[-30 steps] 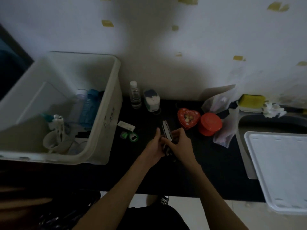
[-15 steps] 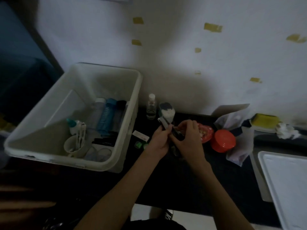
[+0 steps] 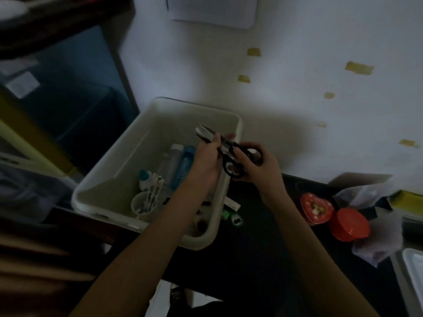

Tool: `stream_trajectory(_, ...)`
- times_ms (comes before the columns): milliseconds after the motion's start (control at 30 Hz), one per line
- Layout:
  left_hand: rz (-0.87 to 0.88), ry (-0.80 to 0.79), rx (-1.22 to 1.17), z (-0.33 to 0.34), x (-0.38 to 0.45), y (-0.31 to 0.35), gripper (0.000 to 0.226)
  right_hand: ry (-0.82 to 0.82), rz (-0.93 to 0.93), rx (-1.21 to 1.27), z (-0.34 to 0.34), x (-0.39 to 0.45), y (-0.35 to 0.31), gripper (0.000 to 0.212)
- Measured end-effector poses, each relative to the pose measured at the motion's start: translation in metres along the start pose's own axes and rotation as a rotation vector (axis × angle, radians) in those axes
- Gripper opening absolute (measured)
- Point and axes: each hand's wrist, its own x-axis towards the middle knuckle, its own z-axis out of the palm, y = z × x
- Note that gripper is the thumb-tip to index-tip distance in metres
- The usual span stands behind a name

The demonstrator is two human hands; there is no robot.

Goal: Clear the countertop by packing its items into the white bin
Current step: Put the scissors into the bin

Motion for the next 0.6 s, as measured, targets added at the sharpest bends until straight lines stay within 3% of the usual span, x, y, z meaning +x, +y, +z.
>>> stream_trajectory(133, 0.017, 0.018, 0.018, -0.035, 0.0, 0.04, 0.046, -0.042, -0.027, -0.036, 0.052, 0.019, -0.005, 0.034)
stream_trajectory(367, -0.11, 0.051, -0.108, -0.088, 0.015, 0.074, 0.051, -0.135, 0.04, -0.081, 0.114, 0.036, -0.002, 0.038)
stream_trajectory(600, -0.316, -0.076, 0.185, -0.134, 0.023, 0.063, 0.035, -0.231, 0.254, -0.294, 0.109, 0.061, 0.011, 0.039)
